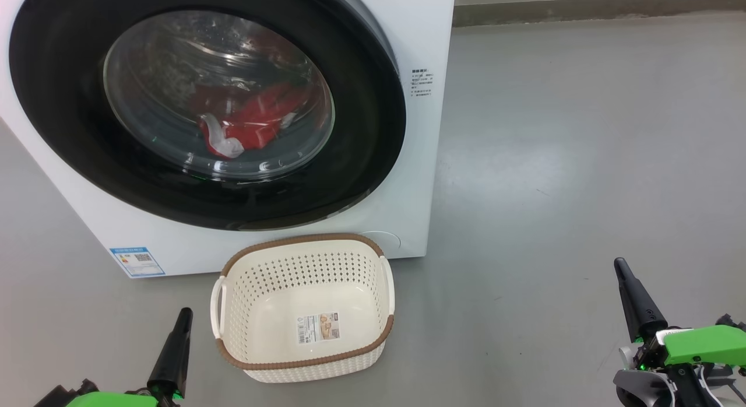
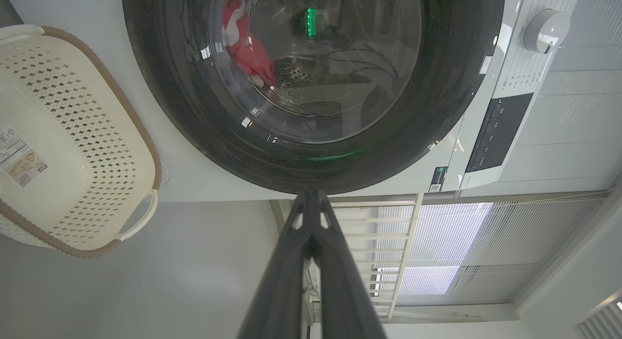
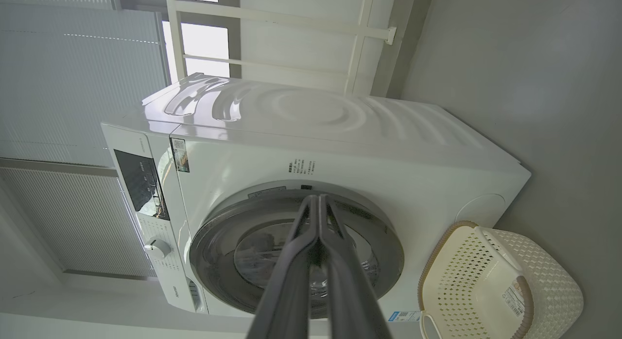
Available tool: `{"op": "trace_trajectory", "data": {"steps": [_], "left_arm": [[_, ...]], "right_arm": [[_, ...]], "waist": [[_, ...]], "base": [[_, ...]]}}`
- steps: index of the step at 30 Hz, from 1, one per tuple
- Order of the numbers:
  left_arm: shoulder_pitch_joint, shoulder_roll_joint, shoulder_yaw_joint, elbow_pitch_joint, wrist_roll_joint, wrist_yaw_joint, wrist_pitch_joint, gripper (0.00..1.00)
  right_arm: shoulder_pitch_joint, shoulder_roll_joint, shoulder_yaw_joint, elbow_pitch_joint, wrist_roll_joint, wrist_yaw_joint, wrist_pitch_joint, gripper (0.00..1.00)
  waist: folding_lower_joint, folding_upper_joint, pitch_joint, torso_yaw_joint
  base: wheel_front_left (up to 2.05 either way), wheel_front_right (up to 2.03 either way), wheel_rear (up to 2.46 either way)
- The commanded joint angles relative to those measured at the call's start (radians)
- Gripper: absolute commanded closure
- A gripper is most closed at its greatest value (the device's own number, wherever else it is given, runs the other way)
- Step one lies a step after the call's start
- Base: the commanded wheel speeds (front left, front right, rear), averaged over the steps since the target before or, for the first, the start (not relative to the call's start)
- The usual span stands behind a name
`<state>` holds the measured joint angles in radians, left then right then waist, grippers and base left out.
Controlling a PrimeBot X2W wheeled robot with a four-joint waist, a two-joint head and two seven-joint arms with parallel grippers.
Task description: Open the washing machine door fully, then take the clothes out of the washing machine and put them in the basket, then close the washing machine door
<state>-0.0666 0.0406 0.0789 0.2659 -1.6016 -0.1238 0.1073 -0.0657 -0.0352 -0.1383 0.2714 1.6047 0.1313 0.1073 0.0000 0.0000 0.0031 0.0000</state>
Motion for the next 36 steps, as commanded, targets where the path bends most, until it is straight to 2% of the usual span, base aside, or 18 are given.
{"op": "trace_trajectory", "data": {"steps": [1, 36], "left_arm": [[-0.041, 0.010, 0.034, -0.021, -0.007, -0.007, 0.006, 1.00], [-0.041, 0.010, 0.034, -0.021, -0.007, -0.007, 0.006, 1.00]], "right_arm": [[-0.042, -0.015, 0.025, -0.027, 0.004, -0.001, 0.006, 1.00], [-0.042, -0.015, 0.025, -0.027, 0.004, -0.001, 0.006, 1.00]], "waist": [[0.0000, 0.0000, 0.000, 0.000], [0.0000, 0.0000, 0.000, 0.000]], "base": [[0.00, 0.00, 0.00], [0.00, 0.00, 0.00]]}}
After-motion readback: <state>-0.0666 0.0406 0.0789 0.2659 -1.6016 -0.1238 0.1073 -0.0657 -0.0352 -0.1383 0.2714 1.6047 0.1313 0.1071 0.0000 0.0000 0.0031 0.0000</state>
